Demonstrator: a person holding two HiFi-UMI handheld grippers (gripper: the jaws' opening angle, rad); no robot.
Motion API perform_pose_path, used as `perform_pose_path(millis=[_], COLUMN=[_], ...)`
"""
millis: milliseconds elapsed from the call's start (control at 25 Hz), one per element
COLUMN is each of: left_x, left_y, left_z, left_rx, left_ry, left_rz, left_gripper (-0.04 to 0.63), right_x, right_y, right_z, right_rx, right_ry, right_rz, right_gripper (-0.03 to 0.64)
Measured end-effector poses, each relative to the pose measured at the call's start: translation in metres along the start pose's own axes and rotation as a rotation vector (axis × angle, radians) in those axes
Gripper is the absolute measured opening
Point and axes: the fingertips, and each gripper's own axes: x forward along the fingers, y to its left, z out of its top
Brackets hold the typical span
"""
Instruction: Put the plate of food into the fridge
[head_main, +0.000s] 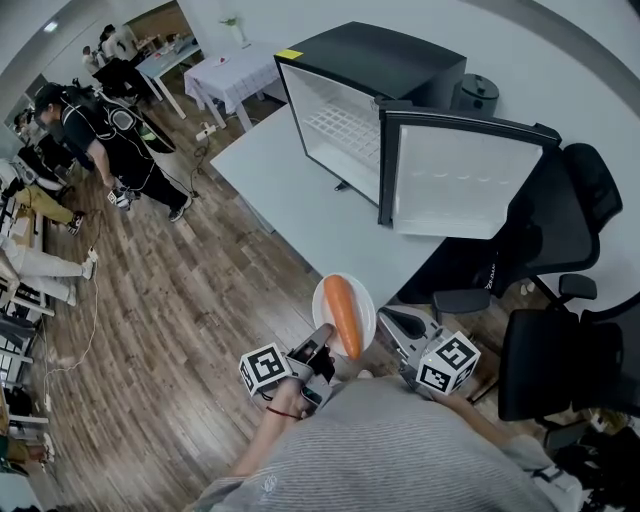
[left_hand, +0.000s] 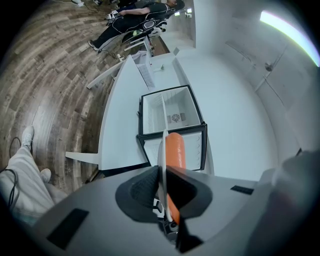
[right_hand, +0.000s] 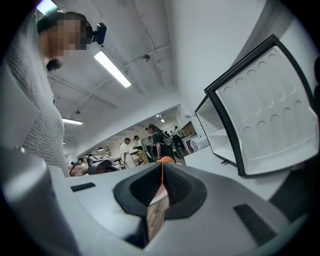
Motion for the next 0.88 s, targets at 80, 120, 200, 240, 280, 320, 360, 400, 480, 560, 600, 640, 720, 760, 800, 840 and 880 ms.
perform_pose_path(millis=[80, 120, 200, 240, 280, 320, 360, 400, 480, 560, 600, 640, 720, 760, 800, 840, 880], left_x=[0.001, 0.002, 0.002, 0.002, 0.002, 0.002, 0.003, 0.003, 0.004, 0.003, 0.004, 0.005, 0.011, 0.014, 0.019, 0.023, 0.027], left_y=[-0.001, -0.002, -0.003, -0.002, -0.002, -0.002, -0.003, -0.005, -0.007, -0.002, -0.001, 0.000, 0.000, -0.001, -0.004, -0.006, -0.008], left_z=[0.001, 0.002, 0.004, 0.005, 0.006, 0.008, 0.009, 0.011, 0.015, 0.021, 0.025, 0.029, 0.040, 0.045, 0.051, 0.057, 0.064], left_rx=[0.001, 0.001, 0.000, 0.000, 0.001, 0.000, -0.006, -0.019, -0.032, -0.009, -0.002, 0.002, 0.004, 0.002, -0.005, -0.013, -0.017], left_ry=[-0.001, -0.003, -0.007, -0.009, -0.012, -0.016, -0.020, -0.025, -0.032, -0.030, -0.028, -0.027, -0.024, -0.022, -0.019, -0.017, -0.013], left_rz=[-0.001, -0.001, 0.000, 0.001, 0.002, 0.001, -0.006, -0.020, -0.032, -0.004, 0.004, 0.005, 0.000, -0.009, -0.023, -0.037, -0.045], left_gripper=[0.038, 0.038, 0.038, 0.038, 0.038, 0.038, 0.038, 0.038, 0.038, 0.038, 0.038, 0.038, 0.038, 0.038, 0.038, 0.038, 0.038], right_x=[0.002, 0.003, 0.004, 0.005, 0.007, 0.008, 0.009, 0.011, 0.013, 0.015, 0.017, 0.018, 0.023, 0.026, 0.030, 0.034, 0.039], right_y=[-0.002, -0.002, -0.002, -0.002, -0.002, -0.002, -0.002, -0.002, -0.003, -0.005, -0.007, -0.009, -0.015, -0.019, -0.022, -0.026, -0.030], right_z=[0.000, 0.001, 0.003, 0.004, 0.004, 0.005, 0.005, 0.005, 0.004, 0.008, 0.009, 0.010, 0.010, 0.009, 0.010, 0.012, 0.013], right_rx=[0.003, 0.004, 0.000, 0.000, -0.001, -0.002, -0.004, -0.005, -0.004, -0.002, -0.002, -0.003, -0.003, -0.001, -0.002, -0.005, -0.007], right_ry=[0.001, 0.002, 0.002, 0.001, 0.001, 0.001, 0.001, 0.000, -0.004, -0.011, -0.015, -0.018, -0.024, -0.027, -0.030, -0.031, -0.033], right_rz=[0.004, 0.006, 0.007, 0.008, 0.009, 0.009, 0.010, 0.011, 0.009, 0.000, -0.006, -0.011, -0.023, -0.030, -0.038, -0.047, -0.055], right_gripper=[0.014, 0.014, 0.014, 0.014, 0.014, 0.014, 0.014, 0.014, 0.014, 0.014, 0.014, 0.014, 0.014, 0.014, 0.014, 0.014, 0.014])
